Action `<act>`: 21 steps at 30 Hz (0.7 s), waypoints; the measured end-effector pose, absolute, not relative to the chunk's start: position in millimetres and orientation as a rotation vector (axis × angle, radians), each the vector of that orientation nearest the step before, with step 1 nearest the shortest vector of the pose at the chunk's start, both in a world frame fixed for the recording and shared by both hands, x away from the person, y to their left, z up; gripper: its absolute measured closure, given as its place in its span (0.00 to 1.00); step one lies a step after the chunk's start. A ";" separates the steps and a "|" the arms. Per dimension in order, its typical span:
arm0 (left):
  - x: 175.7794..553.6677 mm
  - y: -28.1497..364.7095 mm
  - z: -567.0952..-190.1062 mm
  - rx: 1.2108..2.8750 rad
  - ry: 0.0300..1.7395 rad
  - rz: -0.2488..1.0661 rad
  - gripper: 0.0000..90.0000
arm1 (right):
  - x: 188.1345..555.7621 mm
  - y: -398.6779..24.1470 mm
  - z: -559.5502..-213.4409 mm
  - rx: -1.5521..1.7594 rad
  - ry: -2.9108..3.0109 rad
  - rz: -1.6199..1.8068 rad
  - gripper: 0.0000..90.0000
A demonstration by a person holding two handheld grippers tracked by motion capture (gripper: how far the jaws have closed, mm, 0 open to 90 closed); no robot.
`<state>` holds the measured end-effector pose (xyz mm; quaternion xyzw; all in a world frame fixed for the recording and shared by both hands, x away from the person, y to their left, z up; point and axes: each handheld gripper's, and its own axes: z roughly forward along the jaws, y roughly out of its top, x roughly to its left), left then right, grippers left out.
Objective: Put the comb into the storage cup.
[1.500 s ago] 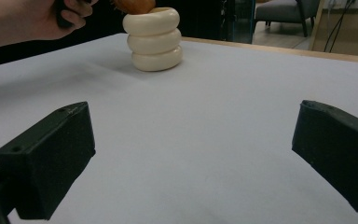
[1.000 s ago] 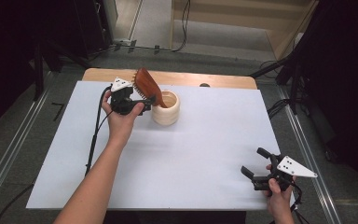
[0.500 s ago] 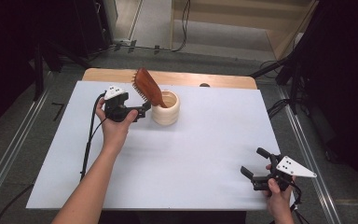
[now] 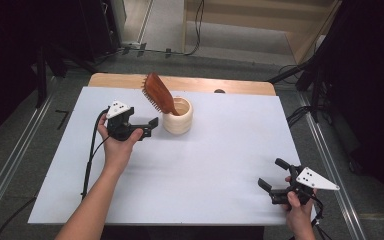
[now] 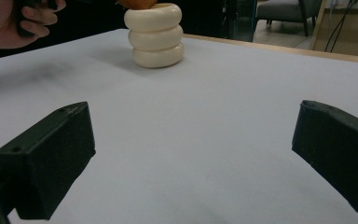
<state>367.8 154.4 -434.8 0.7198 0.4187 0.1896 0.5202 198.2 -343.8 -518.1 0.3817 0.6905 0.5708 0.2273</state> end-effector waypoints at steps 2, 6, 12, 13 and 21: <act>364.6 156.5 -435.6 1.720 1.001 0.450 0.00 | 198.1 -343.7 -518.1 1.054 1.904 1.571 0.00; 358.1 160.4 -436.0 1.723 0.991 0.457 0.00 | 198.2 -343.7 -518.1 1.054 1.903 1.570 0.00; 347.5 168.1 -436.9 1.710 0.986 0.442 0.00 | 198.2 -343.6 -518.1 1.054 1.903 1.569 0.00; 345.6 169.5 -436.9 1.705 0.984 0.436 0.00 | 198.2 -343.6 -518.2 1.055 1.903 1.568 0.00; 330.2 180.3 -437.5 1.700 0.967 0.444 0.00 | 198.4 -343.3 -518.2 1.050 1.907 1.558 0.00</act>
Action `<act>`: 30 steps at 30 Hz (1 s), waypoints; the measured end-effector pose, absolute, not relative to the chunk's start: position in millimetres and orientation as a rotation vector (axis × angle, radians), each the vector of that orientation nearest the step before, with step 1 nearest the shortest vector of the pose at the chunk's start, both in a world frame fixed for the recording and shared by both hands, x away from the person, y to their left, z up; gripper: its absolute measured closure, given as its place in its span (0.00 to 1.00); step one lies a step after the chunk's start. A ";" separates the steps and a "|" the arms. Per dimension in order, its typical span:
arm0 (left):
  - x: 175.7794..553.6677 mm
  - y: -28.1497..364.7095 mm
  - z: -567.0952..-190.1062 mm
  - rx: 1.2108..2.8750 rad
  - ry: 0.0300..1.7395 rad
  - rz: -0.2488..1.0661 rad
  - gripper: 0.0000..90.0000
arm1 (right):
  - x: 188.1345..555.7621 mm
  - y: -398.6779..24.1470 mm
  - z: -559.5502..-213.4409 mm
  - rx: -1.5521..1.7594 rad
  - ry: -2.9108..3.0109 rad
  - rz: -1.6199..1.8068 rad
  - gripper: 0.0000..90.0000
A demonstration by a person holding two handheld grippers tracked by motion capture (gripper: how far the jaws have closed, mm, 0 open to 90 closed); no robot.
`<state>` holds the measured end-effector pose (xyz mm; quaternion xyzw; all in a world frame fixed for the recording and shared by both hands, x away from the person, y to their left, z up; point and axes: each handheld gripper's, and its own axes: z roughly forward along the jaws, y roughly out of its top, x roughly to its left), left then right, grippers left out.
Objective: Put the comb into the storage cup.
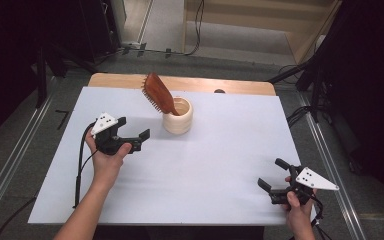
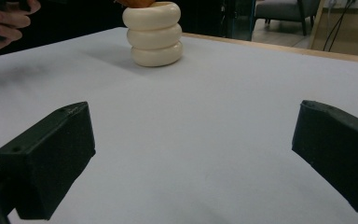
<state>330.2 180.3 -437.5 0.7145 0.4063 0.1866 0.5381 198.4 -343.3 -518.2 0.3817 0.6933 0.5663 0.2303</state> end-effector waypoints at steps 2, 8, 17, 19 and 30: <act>327.0 183.5 -438.3 1.696 0.966 0.444 0.00 | 198.5 -343.1 -518.2 1.052 1.906 1.557 0.00; 316.5 193.8 -442.0 1.692 0.968 0.448 0.00 | 198.0 -342.6 -518.2 1.055 1.906 1.551 0.00; 302.0 210.9 -449.2 1.678 0.981 0.433 0.00 | 197.9 -342.3 -518.2 1.060 1.905 1.550 0.00; 298.5 214.1 -450.7 1.676 0.986 0.434 0.00 | 198.0 -342.4 -518.2 1.058 1.905 1.549 0.00; 282.1 230.6 -453.8 1.673 0.990 0.439 0.00 | 198.0 -341.7 -518.2 1.060 1.903 1.542 0.00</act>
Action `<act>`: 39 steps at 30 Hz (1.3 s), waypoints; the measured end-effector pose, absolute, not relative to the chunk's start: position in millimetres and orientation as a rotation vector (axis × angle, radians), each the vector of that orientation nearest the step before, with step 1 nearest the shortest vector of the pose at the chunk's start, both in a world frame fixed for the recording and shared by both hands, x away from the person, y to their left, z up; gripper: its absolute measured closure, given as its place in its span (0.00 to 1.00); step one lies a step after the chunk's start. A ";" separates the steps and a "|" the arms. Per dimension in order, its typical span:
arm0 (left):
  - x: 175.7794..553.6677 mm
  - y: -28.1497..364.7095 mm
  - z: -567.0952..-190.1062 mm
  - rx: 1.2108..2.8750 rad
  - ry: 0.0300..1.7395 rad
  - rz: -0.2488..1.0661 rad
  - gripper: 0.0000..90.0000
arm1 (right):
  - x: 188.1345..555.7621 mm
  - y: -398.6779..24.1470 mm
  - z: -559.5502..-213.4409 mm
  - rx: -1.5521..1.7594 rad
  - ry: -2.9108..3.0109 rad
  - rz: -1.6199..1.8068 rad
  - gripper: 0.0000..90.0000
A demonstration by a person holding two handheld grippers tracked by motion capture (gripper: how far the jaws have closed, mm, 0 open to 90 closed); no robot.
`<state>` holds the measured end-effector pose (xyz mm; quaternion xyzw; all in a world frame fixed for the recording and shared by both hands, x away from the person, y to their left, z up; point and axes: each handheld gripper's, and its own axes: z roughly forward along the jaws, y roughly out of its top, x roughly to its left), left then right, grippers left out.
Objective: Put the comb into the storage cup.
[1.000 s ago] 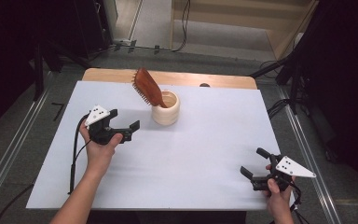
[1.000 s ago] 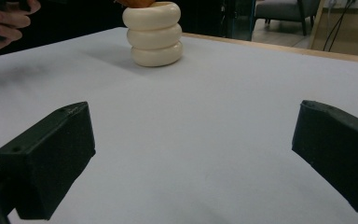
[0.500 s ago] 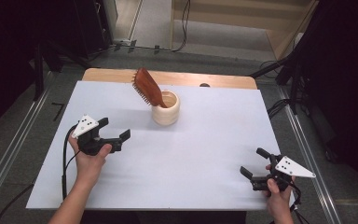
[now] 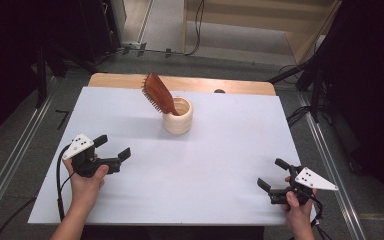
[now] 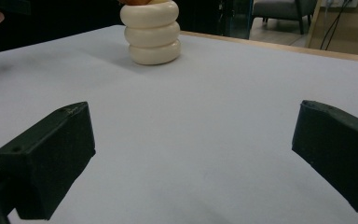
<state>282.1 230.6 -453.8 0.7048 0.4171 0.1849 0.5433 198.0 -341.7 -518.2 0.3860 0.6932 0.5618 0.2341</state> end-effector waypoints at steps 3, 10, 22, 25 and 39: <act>277.2 235.1 -454.0 1.671 0.985 0.449 0.00 | 198.1 -341.7 -518.2 1.055 1.907 1.539 0.00; 268.4 246.0 -459.8 1.673 0.991 0.461 0.00 | 198.0 -341.6 -518.1 1.059 1.906 1.535 0.00; 254.5 267.0 -468.8 1.668 1.016 0.474 0.00 | 197.8 -341.7 -518.1 1.058 1.905 1.535 0.00; 251.5 271.7 -470.9 1.675 1.015 0.484 0.00 | 197.7 -341.5 -518.1 1.057 1.906 1.535 0.00; 237.3 293.0 -476.8 1.684 1.033 0.498 0.00 | 197.7 -341.8 -518.3 1.057 1.903 1.538 0.00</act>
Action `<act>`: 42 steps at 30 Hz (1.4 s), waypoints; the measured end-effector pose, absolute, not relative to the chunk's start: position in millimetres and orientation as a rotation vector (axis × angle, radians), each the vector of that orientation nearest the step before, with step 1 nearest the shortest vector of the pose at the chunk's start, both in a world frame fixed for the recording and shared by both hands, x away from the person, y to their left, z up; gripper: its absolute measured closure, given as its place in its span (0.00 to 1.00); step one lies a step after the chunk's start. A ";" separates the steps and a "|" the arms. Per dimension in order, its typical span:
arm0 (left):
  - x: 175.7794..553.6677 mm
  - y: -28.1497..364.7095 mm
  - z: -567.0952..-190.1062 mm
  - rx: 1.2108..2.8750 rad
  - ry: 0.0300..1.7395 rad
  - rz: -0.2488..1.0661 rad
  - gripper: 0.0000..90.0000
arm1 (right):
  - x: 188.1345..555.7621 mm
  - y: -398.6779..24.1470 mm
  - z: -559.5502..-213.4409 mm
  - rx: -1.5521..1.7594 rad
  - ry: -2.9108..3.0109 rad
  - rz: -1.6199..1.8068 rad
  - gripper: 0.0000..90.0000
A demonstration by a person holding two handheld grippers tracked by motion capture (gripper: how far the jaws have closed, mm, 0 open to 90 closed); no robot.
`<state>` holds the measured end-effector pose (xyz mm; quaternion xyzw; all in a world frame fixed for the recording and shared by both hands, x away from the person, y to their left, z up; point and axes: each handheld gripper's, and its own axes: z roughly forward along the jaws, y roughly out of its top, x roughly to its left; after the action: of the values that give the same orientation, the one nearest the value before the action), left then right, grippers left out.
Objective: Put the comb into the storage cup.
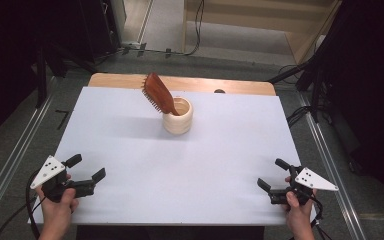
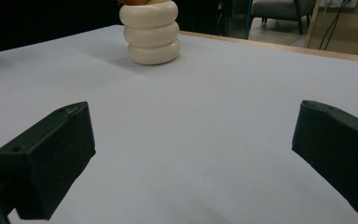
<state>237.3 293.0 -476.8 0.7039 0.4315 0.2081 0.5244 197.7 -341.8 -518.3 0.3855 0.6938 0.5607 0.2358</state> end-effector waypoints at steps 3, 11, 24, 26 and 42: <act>235.7 298.5 -477.0 1.678 1.043 0.506 0.00 | 197.8 -341.7 -518.4 1.055 1.899 1.537 0.00; 232.9 308.7 -480.1 1.699 1.050 0.554 0.00 | 198.2 -341.4 -518.4 1.056 1.899 1.530 0.00; 229.4 321.8 -483.5 1.728 1.058 0.579 0.00 | 198.0 -341.7 -518.5 1.058 1.897 1.538 0.00; 228.4 324.1 -484.2 1.738 1.057 0.594 0.00 | 197.9 -341.9 -518.5 1.059 1.896 1.539 0.00; 232.5 337.2 -492.0 1.746 1.054 0.608 0.00 | 198.3 -342.9 -519.1 1.059 1.885 1.542 0.00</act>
<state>232.5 337.2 -492.0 0.7172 0.4329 0.2497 0.4856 198.3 -342.9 -519.1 0.3871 0.6890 0.5637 0.2404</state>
